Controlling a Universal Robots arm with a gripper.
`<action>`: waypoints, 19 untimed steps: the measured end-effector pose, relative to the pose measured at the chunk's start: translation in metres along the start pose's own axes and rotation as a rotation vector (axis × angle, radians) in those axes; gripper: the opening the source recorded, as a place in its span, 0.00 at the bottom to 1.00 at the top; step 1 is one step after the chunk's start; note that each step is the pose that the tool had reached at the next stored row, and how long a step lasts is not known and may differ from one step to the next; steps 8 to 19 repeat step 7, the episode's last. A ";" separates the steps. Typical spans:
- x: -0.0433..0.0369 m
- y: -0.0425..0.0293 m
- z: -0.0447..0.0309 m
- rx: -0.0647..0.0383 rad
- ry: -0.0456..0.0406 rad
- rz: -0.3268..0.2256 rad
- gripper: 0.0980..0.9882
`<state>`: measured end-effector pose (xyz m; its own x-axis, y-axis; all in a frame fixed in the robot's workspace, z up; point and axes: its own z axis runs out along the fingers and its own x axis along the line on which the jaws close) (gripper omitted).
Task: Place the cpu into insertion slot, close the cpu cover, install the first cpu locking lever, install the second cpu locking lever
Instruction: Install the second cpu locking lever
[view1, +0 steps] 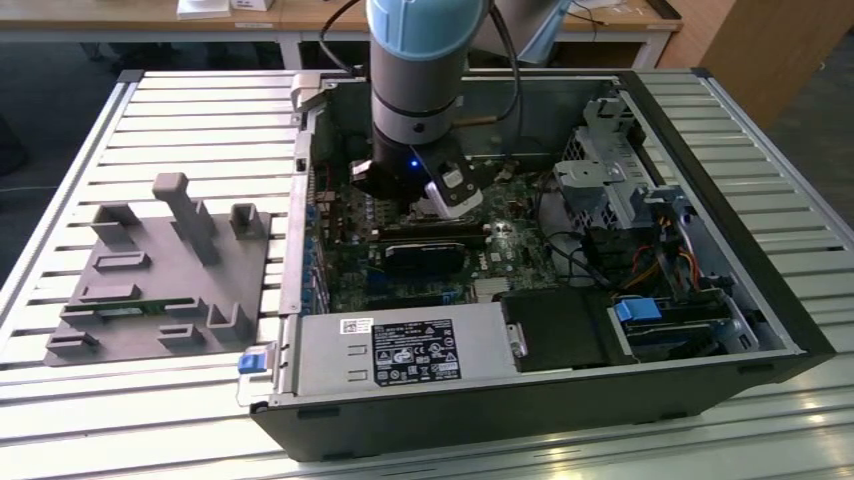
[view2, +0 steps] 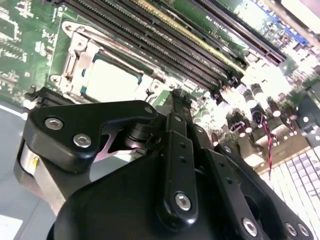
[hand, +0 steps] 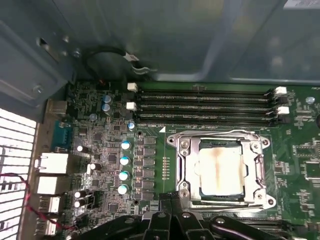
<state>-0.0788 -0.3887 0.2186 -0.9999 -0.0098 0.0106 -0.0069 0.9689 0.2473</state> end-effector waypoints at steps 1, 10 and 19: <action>0.0000 0.0004 -0.0015 0.000 0.0000 0.000 0.01; 0.0000 0.0010 -0.0033 -0.002 -0.0002 0.000 0.01; 0.0000 0.0010 -0.0033 -0.002 -0.0002 0.000 0.01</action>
